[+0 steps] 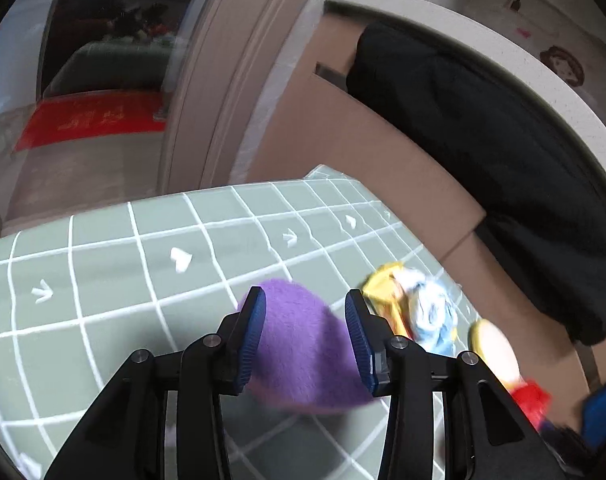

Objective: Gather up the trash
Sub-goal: 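Grasp the red plastic bag with the right gripper while the left grasps the blue-white tissue bundle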

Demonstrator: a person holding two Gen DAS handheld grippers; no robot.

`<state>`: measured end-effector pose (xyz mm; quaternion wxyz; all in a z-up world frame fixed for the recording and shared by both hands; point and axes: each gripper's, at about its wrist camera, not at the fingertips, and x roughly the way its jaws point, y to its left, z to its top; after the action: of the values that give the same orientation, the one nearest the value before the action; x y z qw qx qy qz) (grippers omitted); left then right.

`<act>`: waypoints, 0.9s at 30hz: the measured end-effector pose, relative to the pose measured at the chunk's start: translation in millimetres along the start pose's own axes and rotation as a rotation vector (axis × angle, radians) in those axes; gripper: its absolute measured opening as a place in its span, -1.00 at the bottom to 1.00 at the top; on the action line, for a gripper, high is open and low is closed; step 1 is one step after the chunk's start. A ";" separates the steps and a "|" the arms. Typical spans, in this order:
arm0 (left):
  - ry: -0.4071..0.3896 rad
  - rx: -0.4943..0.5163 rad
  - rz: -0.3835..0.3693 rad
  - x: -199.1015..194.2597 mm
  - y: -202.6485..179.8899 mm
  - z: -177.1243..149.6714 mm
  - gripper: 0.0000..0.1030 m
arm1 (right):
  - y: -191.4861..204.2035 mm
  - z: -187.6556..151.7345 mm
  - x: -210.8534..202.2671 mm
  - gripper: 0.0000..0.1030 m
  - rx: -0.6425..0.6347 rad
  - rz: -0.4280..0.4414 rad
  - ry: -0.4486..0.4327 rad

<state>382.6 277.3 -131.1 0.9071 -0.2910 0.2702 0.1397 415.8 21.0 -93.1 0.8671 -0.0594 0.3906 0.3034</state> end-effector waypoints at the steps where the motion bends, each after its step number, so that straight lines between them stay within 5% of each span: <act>1: -0.003 0.010 0.006 0.6 -0.5 -0.2 -0.18 | -0.8 -5.5 -9.9 -0.16 0.002 -0.002 -0.005; 11: 0.180 0.176 -0.221 -15.6 -40.7 -35.9 -0.21 | -46.0 -45.0 -79.8 -0.15 0.147 -0.059 -0.067; 15: 0.405 0.133 -0.325 -2.2 -47.4 -67.7 -0.22 | -59.0 -58.5 -96.3 -0.15 0.187 -0.068 -0.086; 19: 0.299 0.183 -0.300 -21.5 -53.8 -69.2 -0.22 | -63.7 -70.6 -106.5 -0.15 0.200 -0.076 -0.098; 27: 0.086 0.074 -0.120 -47.0 -37.6 -48.3 -0.20 | -66.0 -78.3 -100.8 -0.15 0.204 -0.076 -0.098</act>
<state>340.0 213.9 -120.3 0.9116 -0.2785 0.2959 0.0623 351.9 -107.3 -83.9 0.8975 0.0295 0.3742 0.2316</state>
